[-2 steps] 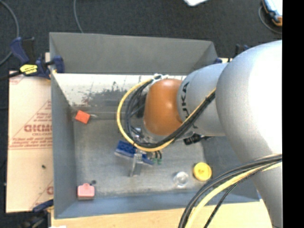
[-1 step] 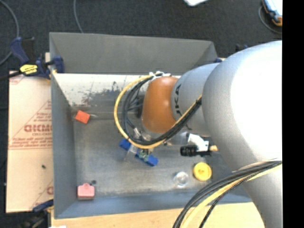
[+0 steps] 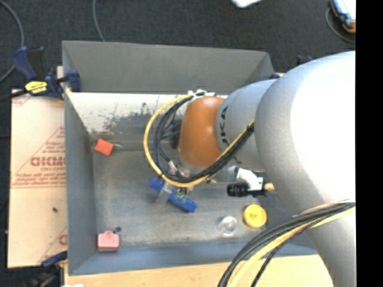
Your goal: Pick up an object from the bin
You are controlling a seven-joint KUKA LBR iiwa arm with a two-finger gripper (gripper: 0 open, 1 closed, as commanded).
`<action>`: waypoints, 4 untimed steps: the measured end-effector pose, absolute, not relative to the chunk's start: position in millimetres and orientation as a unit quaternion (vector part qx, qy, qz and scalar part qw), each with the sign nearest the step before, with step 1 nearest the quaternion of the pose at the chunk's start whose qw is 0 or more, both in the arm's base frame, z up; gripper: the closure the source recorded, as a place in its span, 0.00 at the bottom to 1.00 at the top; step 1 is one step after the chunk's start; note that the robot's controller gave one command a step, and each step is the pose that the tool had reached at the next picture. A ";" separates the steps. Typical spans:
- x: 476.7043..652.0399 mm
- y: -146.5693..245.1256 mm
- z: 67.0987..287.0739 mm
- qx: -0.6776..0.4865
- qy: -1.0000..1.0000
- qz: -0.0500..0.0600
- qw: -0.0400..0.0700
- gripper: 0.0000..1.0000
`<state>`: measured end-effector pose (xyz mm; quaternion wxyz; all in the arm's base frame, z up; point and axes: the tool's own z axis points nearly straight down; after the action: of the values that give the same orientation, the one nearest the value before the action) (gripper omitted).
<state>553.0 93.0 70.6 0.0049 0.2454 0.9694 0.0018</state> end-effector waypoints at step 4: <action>551.3 91.6 102.2 0.244 0.970 0.000 0.002 1.00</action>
Offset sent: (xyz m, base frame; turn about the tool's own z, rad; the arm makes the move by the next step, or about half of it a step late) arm 0.0000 0.0000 0.0264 0.0000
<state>551.3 91.6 102.2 0.0021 0.2437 0.9699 0.0003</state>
